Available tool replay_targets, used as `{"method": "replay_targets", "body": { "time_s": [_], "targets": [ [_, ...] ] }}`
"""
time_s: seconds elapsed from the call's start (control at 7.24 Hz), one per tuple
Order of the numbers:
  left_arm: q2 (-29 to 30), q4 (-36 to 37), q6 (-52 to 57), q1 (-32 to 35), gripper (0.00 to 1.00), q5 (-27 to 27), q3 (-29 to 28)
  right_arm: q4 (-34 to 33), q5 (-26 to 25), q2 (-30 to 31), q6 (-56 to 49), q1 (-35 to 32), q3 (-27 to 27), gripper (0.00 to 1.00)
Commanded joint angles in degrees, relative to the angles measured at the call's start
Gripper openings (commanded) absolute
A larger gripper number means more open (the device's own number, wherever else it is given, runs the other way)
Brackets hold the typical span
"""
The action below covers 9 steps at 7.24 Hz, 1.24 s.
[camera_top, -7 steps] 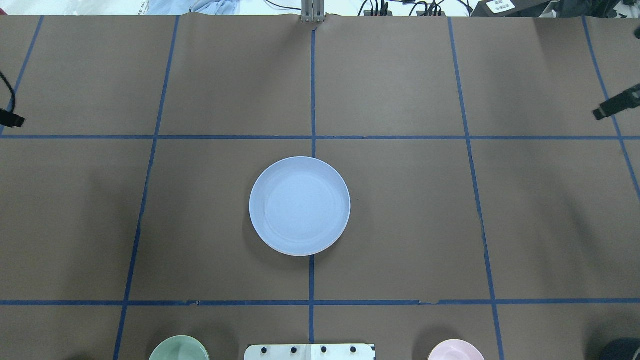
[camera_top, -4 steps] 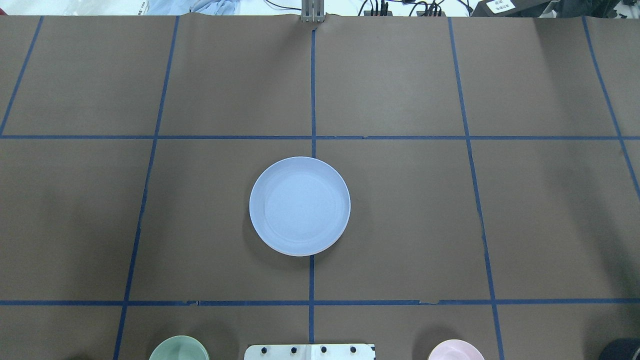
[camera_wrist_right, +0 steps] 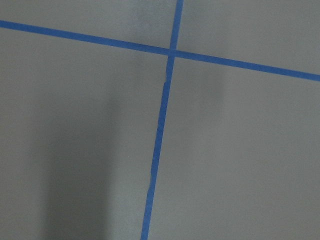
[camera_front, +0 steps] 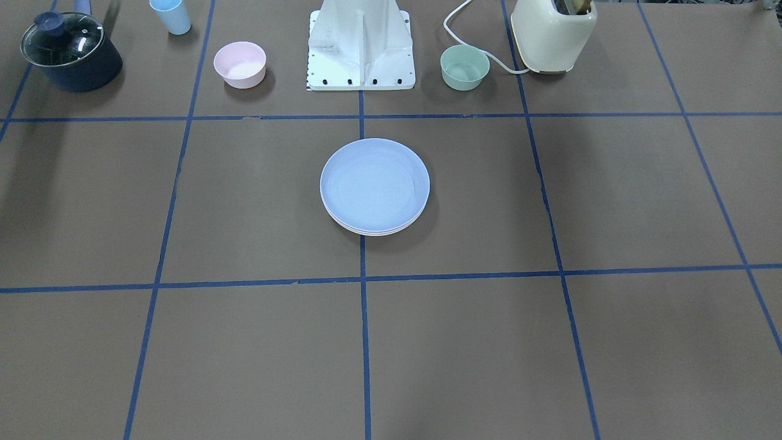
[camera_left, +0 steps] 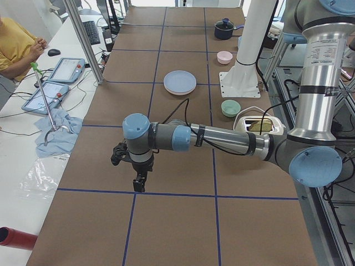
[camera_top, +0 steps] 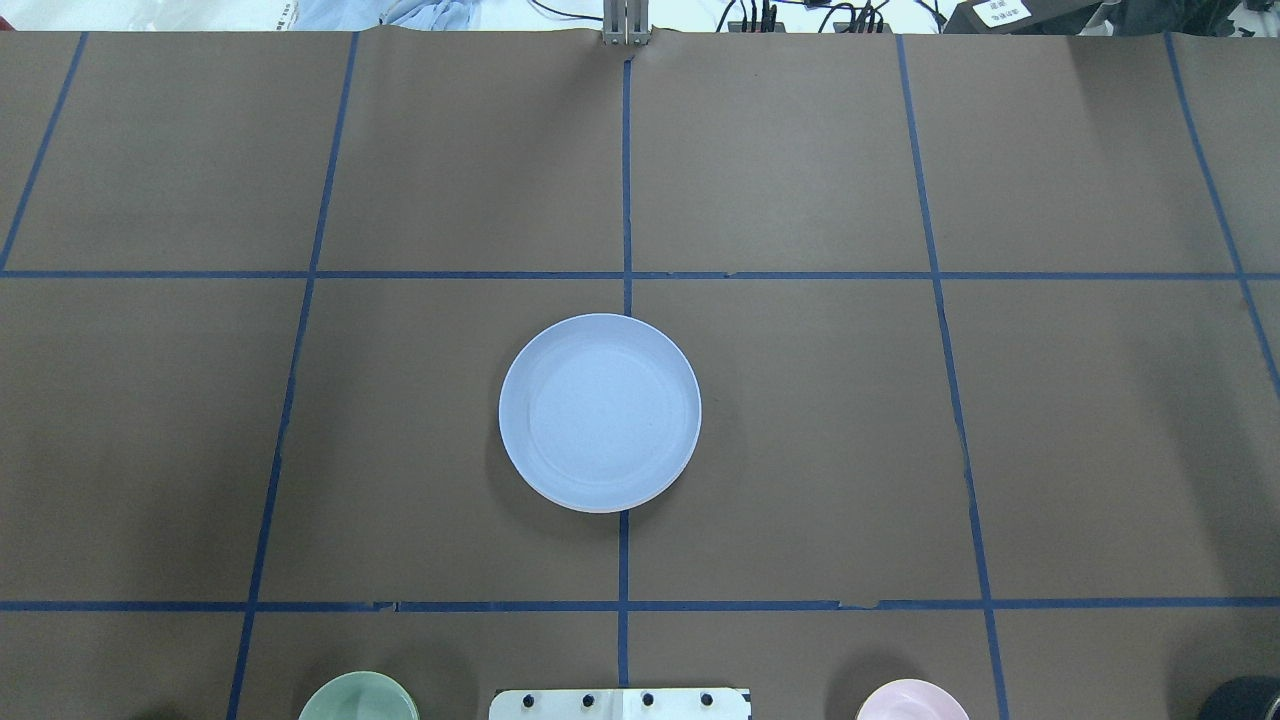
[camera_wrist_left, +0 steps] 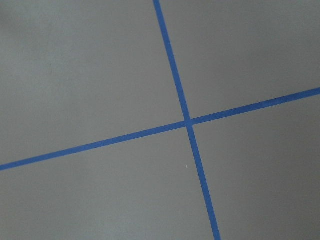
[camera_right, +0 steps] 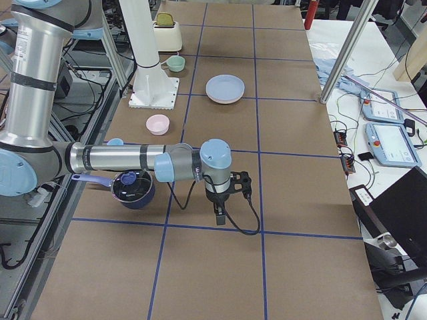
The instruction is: Stack three plates with pink and blue
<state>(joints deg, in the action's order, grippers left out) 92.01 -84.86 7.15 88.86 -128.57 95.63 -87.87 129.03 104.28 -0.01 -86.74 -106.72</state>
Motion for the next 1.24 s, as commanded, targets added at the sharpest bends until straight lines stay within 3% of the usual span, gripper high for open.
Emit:
{"method": "replay_targets", "body": {
  "time_s": [0.0, 0.41, 1.11],
  "targets": [
    [-1.0, 0.6, -0.2, 0.2, 1.0, -1.9, 0.3, -1.8, -0.2, 0.6, -0.2, -0.2, 0.1, 1.0],
    [-1.0, 0.4, 0.1, -0.4, 1.0, -4.2, -0.9, -1.7, -0.3, 0.3, -0.3, -0.2, 0.4, 1.0],
    [-0.9, -2.6, 0.1, -0.6, 1.0, -3.8, -4.0, -1.7, 0.0, 0.2, 0.0, -0.2, 0.4, 1.0]
  ]
}}
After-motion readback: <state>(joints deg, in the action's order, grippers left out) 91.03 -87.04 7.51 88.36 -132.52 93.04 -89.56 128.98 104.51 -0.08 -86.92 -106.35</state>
